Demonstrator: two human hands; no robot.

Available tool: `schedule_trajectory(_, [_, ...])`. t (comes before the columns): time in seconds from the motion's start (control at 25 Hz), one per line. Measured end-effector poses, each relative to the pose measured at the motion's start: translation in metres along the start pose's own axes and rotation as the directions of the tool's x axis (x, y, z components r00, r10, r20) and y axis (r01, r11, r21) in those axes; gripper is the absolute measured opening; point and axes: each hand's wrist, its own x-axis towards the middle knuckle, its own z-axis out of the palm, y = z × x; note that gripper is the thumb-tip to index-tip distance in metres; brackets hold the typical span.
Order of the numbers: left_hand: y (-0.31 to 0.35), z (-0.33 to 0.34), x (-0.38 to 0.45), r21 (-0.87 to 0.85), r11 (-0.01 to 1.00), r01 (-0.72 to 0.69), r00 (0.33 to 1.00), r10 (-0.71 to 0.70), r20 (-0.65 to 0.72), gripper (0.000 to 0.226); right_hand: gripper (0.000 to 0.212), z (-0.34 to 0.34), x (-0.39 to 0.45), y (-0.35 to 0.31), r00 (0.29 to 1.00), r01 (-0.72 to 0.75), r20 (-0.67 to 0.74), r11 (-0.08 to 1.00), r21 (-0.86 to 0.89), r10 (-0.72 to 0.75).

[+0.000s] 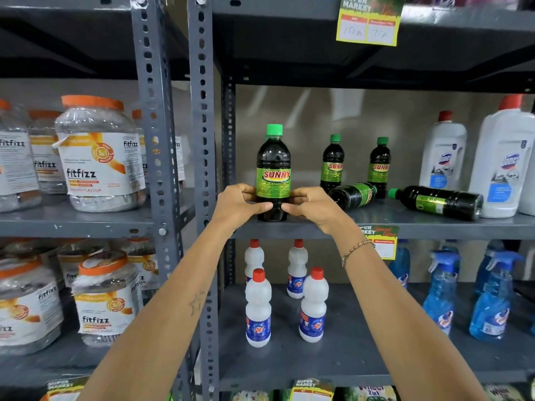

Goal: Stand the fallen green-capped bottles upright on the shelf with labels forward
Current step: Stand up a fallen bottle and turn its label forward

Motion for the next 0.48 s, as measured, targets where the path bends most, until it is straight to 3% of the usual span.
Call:
schedule_trajectory(0.32, [0.000, 0.000, -0.010, 0.101, 0.995, 0.010, 1.000, -0.012, 0.016, 0.061, 0.038, -0.002, -0.007, 0.001, 1.000, -0.011, 0.010, 1.000, 0.014, 0.011])
schedule_trajectory(0.4, [0.000, 0.001, -0.015, 0.199, 0.980, -0.002, 0.995, 0.022, -0.100, 0.057, 0.029, -0.006, -0.008, 0.002, 0.998, -0.030, -0.063, 0.999, -0.025, 0.028])
schedule_trajectory(0.48, [0.000, 0.008, -0.023, 0.269, 0.952, -0.147, 0.927, 0.228, -0.299, 0.037, 0.005, -0.017, -0.008, 0.004, 0.972, -0.041, -0.233, 0.997, -0.060, 0.026])
